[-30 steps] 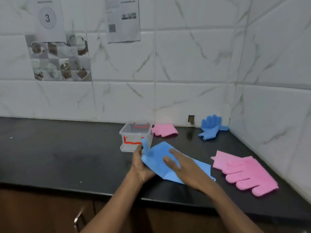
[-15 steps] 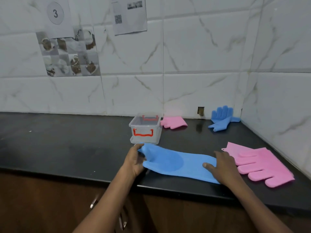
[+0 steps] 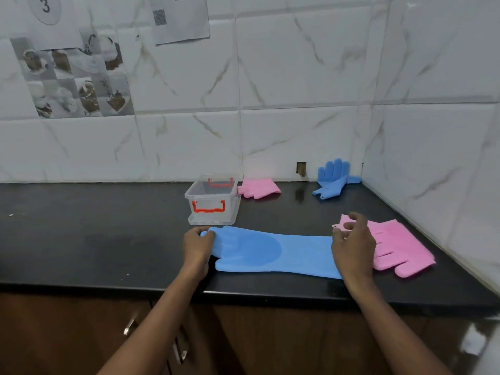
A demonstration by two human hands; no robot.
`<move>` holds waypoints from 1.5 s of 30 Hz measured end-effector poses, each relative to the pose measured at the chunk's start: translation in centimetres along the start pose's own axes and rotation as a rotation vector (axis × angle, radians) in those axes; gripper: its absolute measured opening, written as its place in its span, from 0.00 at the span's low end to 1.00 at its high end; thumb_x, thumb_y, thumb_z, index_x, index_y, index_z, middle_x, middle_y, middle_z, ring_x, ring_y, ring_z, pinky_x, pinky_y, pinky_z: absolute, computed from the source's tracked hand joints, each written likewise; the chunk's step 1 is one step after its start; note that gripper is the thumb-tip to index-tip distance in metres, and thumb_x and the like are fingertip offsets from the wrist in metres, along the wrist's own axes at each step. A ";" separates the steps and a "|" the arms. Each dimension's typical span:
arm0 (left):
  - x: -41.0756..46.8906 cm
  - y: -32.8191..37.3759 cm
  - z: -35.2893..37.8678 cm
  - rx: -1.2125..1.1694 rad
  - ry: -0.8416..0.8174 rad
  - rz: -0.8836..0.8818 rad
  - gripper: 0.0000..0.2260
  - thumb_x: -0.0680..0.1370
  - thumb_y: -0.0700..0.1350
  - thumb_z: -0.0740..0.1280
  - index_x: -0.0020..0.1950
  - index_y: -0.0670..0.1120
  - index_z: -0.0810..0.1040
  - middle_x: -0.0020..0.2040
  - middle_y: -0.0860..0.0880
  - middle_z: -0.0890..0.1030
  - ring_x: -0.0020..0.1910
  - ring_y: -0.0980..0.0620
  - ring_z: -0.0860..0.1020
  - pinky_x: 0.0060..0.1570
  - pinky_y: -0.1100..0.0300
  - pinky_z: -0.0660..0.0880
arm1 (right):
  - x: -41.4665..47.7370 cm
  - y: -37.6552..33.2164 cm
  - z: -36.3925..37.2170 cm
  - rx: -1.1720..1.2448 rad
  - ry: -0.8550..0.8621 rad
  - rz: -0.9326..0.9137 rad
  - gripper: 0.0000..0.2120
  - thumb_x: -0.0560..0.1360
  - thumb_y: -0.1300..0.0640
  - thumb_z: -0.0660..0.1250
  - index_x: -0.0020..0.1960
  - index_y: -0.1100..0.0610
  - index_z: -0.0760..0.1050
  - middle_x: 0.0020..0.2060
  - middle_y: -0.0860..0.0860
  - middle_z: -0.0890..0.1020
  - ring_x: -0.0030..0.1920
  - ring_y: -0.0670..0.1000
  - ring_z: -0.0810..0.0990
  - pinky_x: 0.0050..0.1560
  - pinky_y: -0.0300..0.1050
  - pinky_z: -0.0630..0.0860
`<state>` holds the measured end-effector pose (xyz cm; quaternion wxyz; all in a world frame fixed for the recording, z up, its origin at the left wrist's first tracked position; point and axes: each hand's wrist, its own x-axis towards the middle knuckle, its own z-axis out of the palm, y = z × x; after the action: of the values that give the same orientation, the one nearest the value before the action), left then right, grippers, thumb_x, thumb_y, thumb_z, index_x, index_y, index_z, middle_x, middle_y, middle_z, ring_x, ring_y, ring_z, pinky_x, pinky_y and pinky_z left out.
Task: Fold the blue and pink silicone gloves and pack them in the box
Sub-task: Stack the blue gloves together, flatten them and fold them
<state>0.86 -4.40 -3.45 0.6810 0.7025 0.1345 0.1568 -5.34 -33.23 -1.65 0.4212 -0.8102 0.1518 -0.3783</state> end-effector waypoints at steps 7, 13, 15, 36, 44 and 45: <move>-0.6 0.0 0.7 0.212 0.175 0.110 0.05 0.76 0.43 0.68 0.47 0.43 0.81 0.45 0.47 0.81 0.47 0.48 0.79 0.43 0.55 0.72 | -4.1 2.6 -4.1 -0.264 -0.469 -0.507 0.12 0.76 0.51 0.67 0.58 0.52 0.80 0.55 0.45 0.78 0.57 0.44 0.73 0.58 0.36 0.69; -1.6 0.8 1.1 0.275 0.237 0.122 0.03 0.74 0.36 0.68 0.44 0.39 0.81 0.41 0.46 0.80 0.43 0.47 0.78 0.41 0.56 0.71 | -2.3 2.9 -5.0 -0.381 -0.506 -0.366 0.13 0.79 0.54 0.64 0.61 0.53 0.80 0.59 0.48 0.78 0.59 0.47 0.73 0.58 0.36 0.67; -1.8 1.0 1.1 0.265 0.230 0.138 0.03 0.73 0.35 0.67 0.44 0.39 0.80 0.40 0.46 0.80 0.43 0.47 0.79 0.38 0.59 0.70 | -1.9 2.6 -4.4 -0.445 -0.495 -0.357 0.13 0.79 0.54 0.63 0.62 0.53 0.79 0.60 0.49 0.78 0.59 0.47 0.74 0.59 0.36 0.67; -2.4 0.2 2.8 0.733 -0.345 0.727 0.07 0.76 0.46 0.68 0.51 0.52 0.84 0.50 0.62 0.80 0.54 0.64 0.77 0.53 0.78 0.64 | 11.2 1.6 3.0 -0.508 -0.556 -0.254 0.22 0.79 0.55 0.63 0.72 0.56 0.67 0.67 0.55 0.73 0.65 0.52 0.74 0.65 0.45 0.70; 0.2 0.8 3.9 0.909 -0.493 0.637 0.14 0.81 0.47 0.62 0.67 0.50 0.75 0.67 0.56 0.73 0.67 0.64 0.70 0.65 0.78 0.58 | 21.3 5.2 12.5 -0.707 -0.721 -0.084 0.25 0.80 0.47 0.60 0.75 0.43 0.60 0.76 0.61 0.40 0.75 0.65 0.54 0.75 0.59 0.58; 0.8 1.1 3.8 0.916 -0.584 0.655 0.15 0.82 0.44 0.61 0.70 0.46 0.72 0.71 0.52 0.70 0.68 0.66 0.69 0.61 0.82 0.57 | 21.7 5.4 13.0 -0.724 -0.713 -0.092 0.23 0.80 0.47 0.58 0.74 0.43 0.62 0.77 0.60 0.45 0.74 0.64 0.56 0.73 0.59 0.60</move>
<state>3.13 -7.61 -2.38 0.2366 0.9412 -0.2255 0.0854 19.16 -41.31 -0.09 0.1220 -0.9888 0.0840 -0.0198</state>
